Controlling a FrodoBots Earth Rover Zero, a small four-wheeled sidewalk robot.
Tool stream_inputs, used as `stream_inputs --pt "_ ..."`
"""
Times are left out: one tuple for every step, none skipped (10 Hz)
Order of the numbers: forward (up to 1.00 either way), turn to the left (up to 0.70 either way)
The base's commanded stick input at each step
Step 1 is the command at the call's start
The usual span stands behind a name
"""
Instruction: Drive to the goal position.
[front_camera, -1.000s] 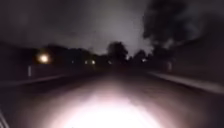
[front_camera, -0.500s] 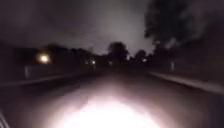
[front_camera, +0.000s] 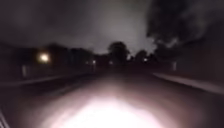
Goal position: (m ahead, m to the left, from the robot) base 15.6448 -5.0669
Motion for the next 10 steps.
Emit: stream_inputs --pt "0.7 0.0" --pt "0.7 0.0" --pt "0.7 0.0" --pt "0.7 0.0" --pt "0.7 0.0" --pt "0.7 0.0" --pt "0.7 0.0" --pt "0.7 -0.21" --pt "0.7 -0.14" --pt "0.7 0.0"
